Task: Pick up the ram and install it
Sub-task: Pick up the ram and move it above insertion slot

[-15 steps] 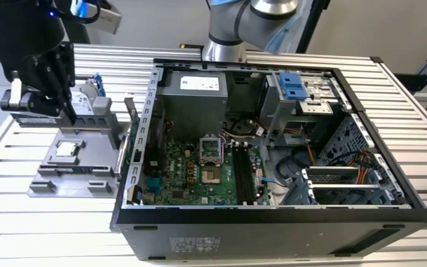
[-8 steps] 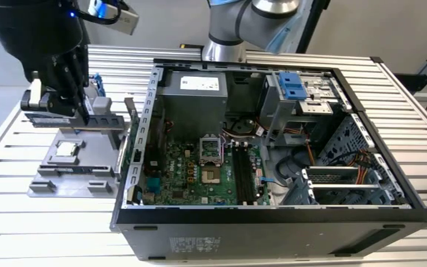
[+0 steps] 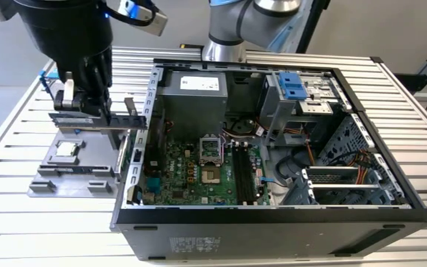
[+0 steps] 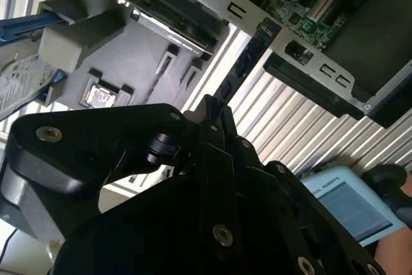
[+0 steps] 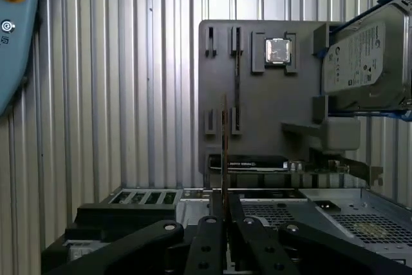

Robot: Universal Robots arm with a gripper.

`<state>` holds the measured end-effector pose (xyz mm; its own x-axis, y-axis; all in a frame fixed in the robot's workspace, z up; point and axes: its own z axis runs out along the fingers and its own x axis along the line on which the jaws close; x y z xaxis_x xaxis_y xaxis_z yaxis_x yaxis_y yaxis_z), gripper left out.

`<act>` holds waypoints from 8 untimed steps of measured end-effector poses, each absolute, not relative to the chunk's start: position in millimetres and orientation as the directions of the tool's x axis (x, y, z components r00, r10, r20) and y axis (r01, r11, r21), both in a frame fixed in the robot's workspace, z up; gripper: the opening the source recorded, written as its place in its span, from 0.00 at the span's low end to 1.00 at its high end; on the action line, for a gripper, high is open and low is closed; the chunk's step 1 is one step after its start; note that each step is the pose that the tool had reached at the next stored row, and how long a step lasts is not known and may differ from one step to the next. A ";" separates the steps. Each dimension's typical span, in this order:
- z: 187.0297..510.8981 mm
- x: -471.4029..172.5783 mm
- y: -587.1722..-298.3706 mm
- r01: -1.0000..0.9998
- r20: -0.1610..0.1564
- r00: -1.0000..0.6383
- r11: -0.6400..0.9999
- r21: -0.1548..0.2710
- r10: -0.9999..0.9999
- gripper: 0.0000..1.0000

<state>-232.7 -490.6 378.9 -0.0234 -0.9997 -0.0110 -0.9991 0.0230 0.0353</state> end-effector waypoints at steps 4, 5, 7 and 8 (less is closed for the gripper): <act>378.9 -216.1 -490.4 -0.999 -0.011 -0.024 0.023 0.038 -1.000 0.00; 378.9 -212.9 -490.4 -0.999 -0.011 -0.024 0.023 0.039 -1.000 0.00; 378.9 -205.7 -490.4 -0.999 -0.010 -0.024 0.023 0.041 -1.000 0.00; 378.9 -202.2 -490.3 -0.999 -0.011 -0.024 0.023 0.041 -1.000 0.00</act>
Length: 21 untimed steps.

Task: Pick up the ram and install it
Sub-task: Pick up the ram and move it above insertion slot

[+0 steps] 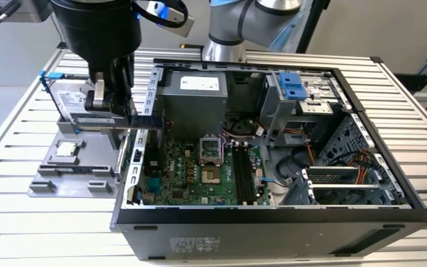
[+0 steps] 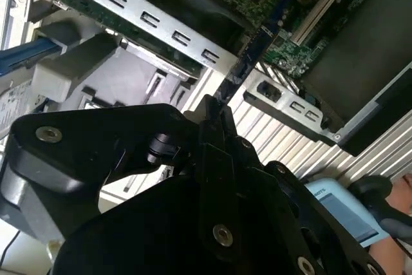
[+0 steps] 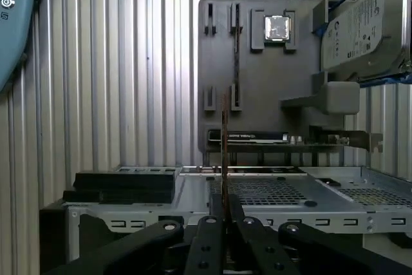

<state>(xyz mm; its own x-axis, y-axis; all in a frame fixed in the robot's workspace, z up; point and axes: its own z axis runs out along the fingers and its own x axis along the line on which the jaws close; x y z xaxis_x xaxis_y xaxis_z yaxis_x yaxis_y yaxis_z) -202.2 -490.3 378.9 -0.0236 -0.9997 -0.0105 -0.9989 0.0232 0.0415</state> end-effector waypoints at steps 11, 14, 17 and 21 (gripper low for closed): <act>378.9 -157.3 -490.2 -0.998 -0.010 -0.024 0.023 0.052 -1.000 0.00; 378.9 -145.6 -490.2 -0.998 -0.010 -0.024 0.023 0.054 -1.000 0.00; 378.9 -134.0 -490.2 -0.998 -0.010 -0.024 0.023 0.056 -1.000 0.00; 378.9 -119.8 -490.2 -0.998 -0.010 -0.024 0.023 0.059 -1.000 0.00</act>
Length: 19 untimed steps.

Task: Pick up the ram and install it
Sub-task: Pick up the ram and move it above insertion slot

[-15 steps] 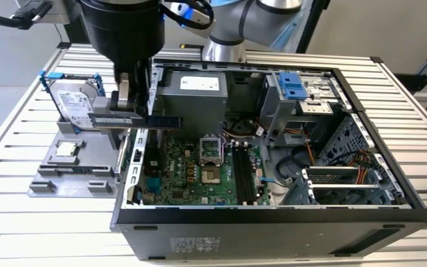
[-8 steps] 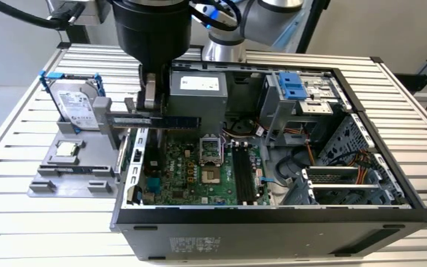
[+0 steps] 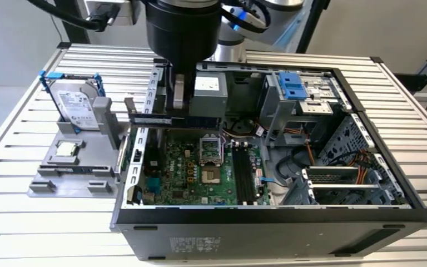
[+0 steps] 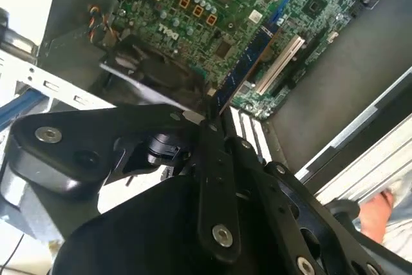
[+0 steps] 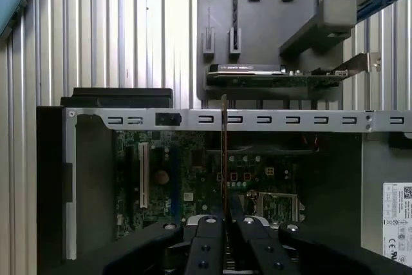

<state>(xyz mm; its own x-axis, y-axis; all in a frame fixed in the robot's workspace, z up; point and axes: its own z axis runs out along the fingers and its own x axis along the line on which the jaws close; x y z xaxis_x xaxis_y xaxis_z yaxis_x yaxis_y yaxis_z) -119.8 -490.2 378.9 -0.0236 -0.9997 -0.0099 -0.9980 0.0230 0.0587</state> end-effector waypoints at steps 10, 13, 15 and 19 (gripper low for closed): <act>378.9 -81.1 -490.2 -0.998 -0.010 -0.024 0.023 0.065 -1.000 0.00; 378.9 -69.3 -490.2 -0.997 -0.010 -0.024 0.023 0.068 -1.000 0.00; 378.9 -61.4 -490.2 -0.997 -0.010 -0.024 0.023 0.069 -1.000 0.00; 378.9 -45.5 -490.2 -0.997 -0.010 -0.024 0.023 0.072 -1.000 0.00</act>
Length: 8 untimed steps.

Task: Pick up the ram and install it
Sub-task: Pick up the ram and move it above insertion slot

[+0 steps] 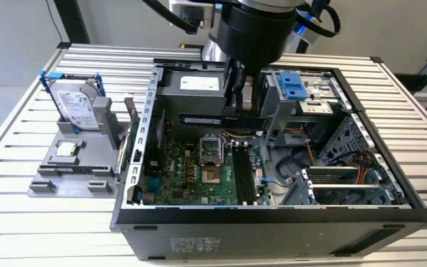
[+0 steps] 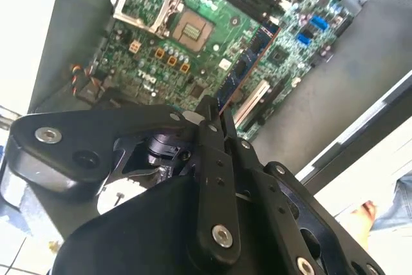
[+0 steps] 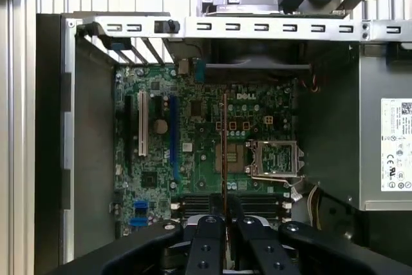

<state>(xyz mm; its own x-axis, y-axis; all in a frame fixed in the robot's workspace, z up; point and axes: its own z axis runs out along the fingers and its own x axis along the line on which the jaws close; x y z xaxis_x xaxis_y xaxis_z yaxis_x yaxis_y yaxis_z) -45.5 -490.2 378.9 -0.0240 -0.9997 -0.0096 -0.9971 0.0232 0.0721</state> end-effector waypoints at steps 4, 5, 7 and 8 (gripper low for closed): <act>378.9 -29.4 -490.2 -0.997 -0.010 -0.024 0.023 0.075 -1.000 0.00; 378.9 -25.6 -490.2 -0.997 -0.010 -0.024 0.023 0.076 -1.000 0.00; 378.9 -17.7 -490.2 -0.997 -0.009 -0.024 0.023 0.078 -1.000 0.00; 378.9 -13.8 -490.2 -0.997 -0.009 -0.024 0.023 0.078 -1.000 0.00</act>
<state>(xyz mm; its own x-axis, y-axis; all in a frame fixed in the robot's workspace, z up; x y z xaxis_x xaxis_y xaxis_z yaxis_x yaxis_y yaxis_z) -13.8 -490.2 378.9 -0.0240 -0.9997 -0.0094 -0.9967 0.0231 0.0783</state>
